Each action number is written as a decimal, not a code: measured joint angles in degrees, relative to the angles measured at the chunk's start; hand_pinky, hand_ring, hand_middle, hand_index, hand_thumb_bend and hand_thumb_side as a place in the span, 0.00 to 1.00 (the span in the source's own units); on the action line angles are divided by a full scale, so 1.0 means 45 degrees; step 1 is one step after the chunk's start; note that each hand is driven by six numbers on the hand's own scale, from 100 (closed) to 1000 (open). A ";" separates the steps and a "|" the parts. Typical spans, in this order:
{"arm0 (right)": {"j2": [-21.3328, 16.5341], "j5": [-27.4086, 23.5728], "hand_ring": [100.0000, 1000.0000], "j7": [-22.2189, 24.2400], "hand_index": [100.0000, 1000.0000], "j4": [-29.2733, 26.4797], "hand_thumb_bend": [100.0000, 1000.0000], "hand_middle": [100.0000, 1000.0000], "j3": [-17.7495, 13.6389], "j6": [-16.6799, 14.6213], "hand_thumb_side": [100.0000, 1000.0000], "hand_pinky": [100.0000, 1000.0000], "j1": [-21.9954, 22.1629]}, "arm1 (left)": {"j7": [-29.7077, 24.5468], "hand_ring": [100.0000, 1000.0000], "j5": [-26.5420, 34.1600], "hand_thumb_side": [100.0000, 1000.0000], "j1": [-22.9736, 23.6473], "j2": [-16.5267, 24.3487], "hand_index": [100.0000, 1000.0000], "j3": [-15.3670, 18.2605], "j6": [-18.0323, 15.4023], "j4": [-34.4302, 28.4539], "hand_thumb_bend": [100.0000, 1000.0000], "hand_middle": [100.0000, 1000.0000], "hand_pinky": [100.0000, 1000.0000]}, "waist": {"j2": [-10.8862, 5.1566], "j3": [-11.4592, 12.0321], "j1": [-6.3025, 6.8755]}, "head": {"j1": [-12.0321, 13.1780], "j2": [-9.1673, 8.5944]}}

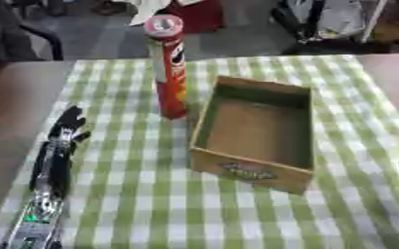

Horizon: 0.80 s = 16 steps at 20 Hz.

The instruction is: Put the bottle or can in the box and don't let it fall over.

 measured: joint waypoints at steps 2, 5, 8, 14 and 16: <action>0.0000 0.0000 0.85 -0.0001 0.92 0.0000 0.00 1.00 0.0000 0.0001 0.55 0.98 0.0000 | -0.0018 0.93 -0.0028 0.87 0.0000 0.0000 0.95 0.0000 -0.0003 0.0000 0.36 0.91 0.85 | 0.0000 -0.0002 0.0002 | 0.0000 -0.0011; 0.0000 0.0000 0.85 -0.0002 0.92 0.0000 0.00 1.00 0.0000 0.0002 0.56 0.98 0.0000 | -0.0092 0.93 -0.0114 0.84 0.0000 0.0000 0.95 0.0007 0.0013 -0.0002 0.39 0.91 0.85 | 0.0000 -0.0008 0.0007 | -0.0002 -0.0044; 0.0000 0.0000 0.85 -0.0003 0.92 0.0000 0.00 1.00 0.0000 0.0003 0.56 0.98 0.0000 | -0.0197 0.94 -0.0315 0.77 0.0000 0.0000 0.96 0.0055 -0.0007 -0.0007 0.43 0.91 0.85 | 0.0000 -0.0009 0.0009 | -0.0007 -0.0057; 0.0000 0.0000 0.85 -0.0005 0.92 0.0000 0.00 1.00 0.0000 0.0006 0.56 0.98 0.0000 | -0.1100 0.93 -0.1310 0.59 0.0012 0.0140 0.97 0.0240 -0.0216 -0.0103 0.43 0.91 0.85 | 0.0000 -0.0009 0.0012 | -0.0040 -0.0091; 0.0000 0.0000 0.85 -0.0007 0.92 0.0000 0.00 1.00 -0.0002 0.0008 0.56 0.98 0.0000 | -0.1548 0.92 -0.1765 0.57 0.0009 0.0197 0.97 0.0338 -0.0280 -0.0126 0.46 0.90 0.85 | 0.0000 -0.0009 0.0012 | -0.0062 -0.0091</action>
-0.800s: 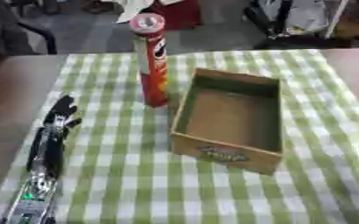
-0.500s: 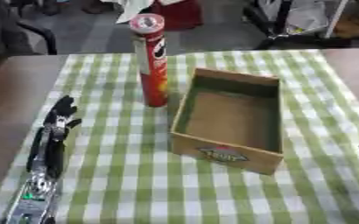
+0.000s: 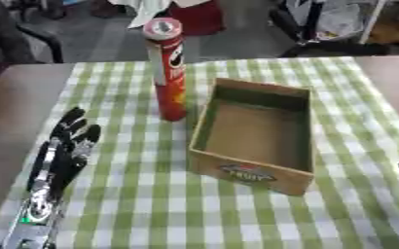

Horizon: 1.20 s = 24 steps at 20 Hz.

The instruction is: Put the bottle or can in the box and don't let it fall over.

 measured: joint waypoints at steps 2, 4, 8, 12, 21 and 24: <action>0.0000 0.0000 0.85 -0.0004 0.92 0.0000 0.00 1.00 0.0000 0.0004 0.56 0.98 0.0000 | -0.0360 0.91 -0.0472 0.57 -0.0029 0.0052 0.97 0.0141 0.0024 -0.0031 0.49 0.89 0.85 | 0.0000 0.0000 0.0000 | -0.0007 0.0000; 0.0000 0.0000 0.85 -0.0011 0.92 0.0000 0.00 1.00 -0.0001 0.0011 0.56 0.98 0.0000 | -0.0556 0.91 -0.0963 0.57 -0.0172 0.0080 0.97 0.0220 0.0112 -0.0032 0.52 0.89 0.84 | 0.0000 -0.0005 0.0000 | -0.0018 0.0000; 0.0000 0.0000 0.85 -0.0014 0.92 0.0000 0.00 1.00 -0.0001 0.0015 0.56 0.98 0.0000 | -0.0460 0.88 -0.1934 0.59 -0.0657 0.0270 0.96 0.0203 0.0371 0.0020 0.62 0.86 0.83 | -0.0001 -0.0042 0.0000 | -0.0038 -0.0002; 0.0000 0.0000 0.85 -0.0010 0.92 0.0000 0.00 1.00 0.0001 0.0018 0.56 0.98 0.0000 | 0.0269 0.87 -0.2606 0.61 -0.1506 0.0299 0.95 -0.0030 0.0699 0.0446 0.71 0.85 0.82 | -0.0003 -0.0066 -0.0002 | -0.0038 -0.0004; 0.0005 -0.0001 0.85 0.0033 0.92 0.0000 0.00 1.00 0.0007 0.0022 0.56 0.98 0.0001 | 0.1521 0.84 -0.3581 0.69 -0.3511 0.0491 0.92 -0.0420 0.1196 0.2170 0.88 0.82 0.81 | -0.0041 -0.0216 -0.0047 | -0.0040 -0.0067; 0.0020 -0.0001 0.85 0.0044 0.92 0.0000 0.00 1.00 0.0010 0.0028 0.56 0.98 0.0001 | 0.2031 0.84 -0.3761 0.70 -0.4178 0.0492 0.92 -0.0493 0.1415 0.3050 0.90 0.82 0.80 | -0.0045 -0.0261 -0.0055 | -0.0037 -0.0122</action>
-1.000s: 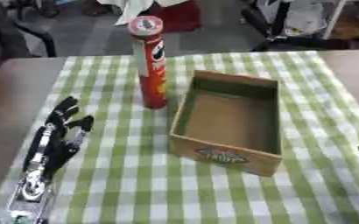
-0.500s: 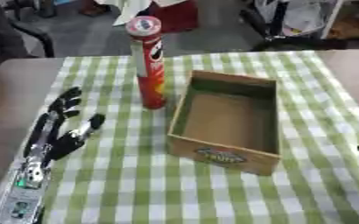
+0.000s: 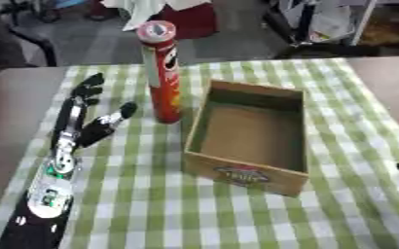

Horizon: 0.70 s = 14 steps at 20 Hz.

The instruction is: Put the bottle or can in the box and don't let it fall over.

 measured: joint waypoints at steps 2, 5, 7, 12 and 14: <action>0.0013 -0.0001 0.85 0.0019 0.92 0.0000 0.00 1.00 0.0003 0.0009 0.56 0.98 -0.0001 | 0.0295 0.84 0.0026 0.67 -0.0447 0.0000 0.92 -0.0034 0.0047 0.0643 0.85 0.82 0.80 | -0.0003 -0.0066 -0.0010 | 0.0000 -0.0005; 0.0060 -0.0003 0.85 0.0027 0.92 0.0000 0.00 1.00 0.0034 0.0011 0.56 0.98 -0.0004 | 0.0565 0.84 0.0353 0.66 -0.1076 0.0000 0.92 -0.0108 -0.0100 0.1588 0.83 0.82 0.80 | -0.0005 -0.0139 -0.0016 | 0.0003 -0.0017; 0.0071 -0.0004 0.85 0.0032 0.92 0.0000 0.00 1.00 0.0073 0.0010 0.56 0.98 -0.0007 | 0.0691 0.83 0.0592 0.64 -0.1304 0.0000 0.92 -0.0150 -0.0252 0.2089 0.77 0.80 0.79 | -0.0005 -0.0161 -0.0023 | 0.0013 -0.0076; 0.0093 -0.0019 0.85 0.0112 0.92 0.0000 0.00 1.00 0.0147 -0.0013 0.56 0.98 -0.0084 | 0.0975 0.83 0.1720 0.62 -0.2639 0.0000 0.93 -0.0164 -0.0876 0.3651 0.72 0.80 0.78 | 0.0001 -0.0502 -0.0094 | 0.0116 -0.0222; 0.0099 -0.0020 0.85 0.0135 0.92 0.0000 0.00 1.00 0.0158 0.0000 0.56 0.98 -0.0132 | 0.1052 0.83 0.2106 0.63 -0.3005 0.0000 0.93 -0.0192 -0.1039 0.4260 0.72 0.80 0.78 | 0.0015 -0.0596 -0.0102 | 0.0141 -0.0228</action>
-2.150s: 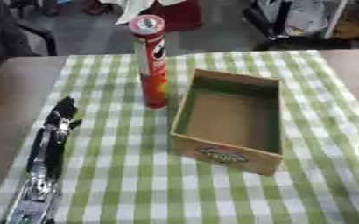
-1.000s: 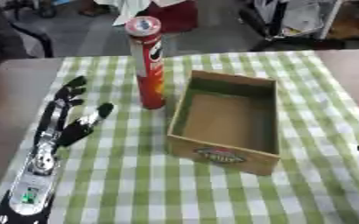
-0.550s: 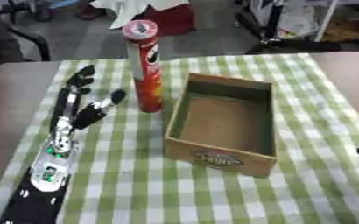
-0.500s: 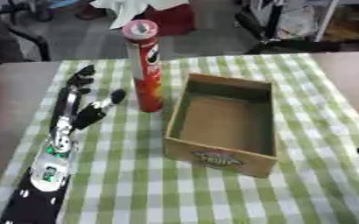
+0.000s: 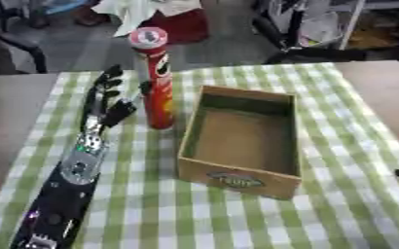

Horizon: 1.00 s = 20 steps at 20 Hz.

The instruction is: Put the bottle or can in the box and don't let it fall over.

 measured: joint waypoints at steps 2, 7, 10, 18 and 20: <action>0.0026 -0.0010 0.85 0.0026 0.92 0.0000 0.00 1.00 0.0004 -0.0011 0.56 0.98 -0.0021 | 0.0084 0.83 0.0319 0.63 -0.0308 0.0000 0.93 -0.0049 -0.0096 0.0510 0.72 0.80 0.78 | 0.0024 -0.0091 -0.0002 | 0.0030 -0.0001; 0.0089 -0.0035 0.85 0.0076 0.92 0.0000 0.00 1.00 0.0081 -0.0031 0.56 0.98 -0.0105 | 0.0404 0.83 0.0578 0.64 -0.1075 0.0073 0.93 -0.0110 -0.0261 0.1632 0.71 0.80 0.78 | 0.0060 -0.0267 -0.0031 | 0.0087 -0.0004; 0.0089 -0.0056 0.85 0.0125 0.92 0.0000 0.00 1.00 0.0112 -0.0040 0.56 0.98 -0.0118 | 0.0491 0.84 0.0682 0.64 -0.1406 0.0142 0.93 -0.0201 -0.0322 0.2132 0.62 0.81 0.79 | 0.0114 -0.0354 -0.0036 | 0.0098 -0.0035; 0.0093 -0.0101 0.85 0.0173 0.92 0.0002 0.00 1.00 0.0150 -0.0043 0.56 0.98 -0.0211 | -0.0538 0.83 0.0675 0.59 -0.1791 0.0275 0.91 -0.0366 0.0027 0.3044 0.52 0.81 0.79 | 0.0127 -0.0452 -0.0037 | 0.0142 -0.0105; 0.0093 -0.0105 0.85 0.0175 0.92 0.0002 0.00 1.00 0.0150 -0.0043 0.56 0.98 -0.0211 | -0.0674 0.83 0.0683 0.59 -0.1796 0.0324 0.91 -0.0366 -0.0019 0.3130 0.52 0.81 0.79 | 0.0132 -0.0453 -0.0038 | 0.0142 -0.0107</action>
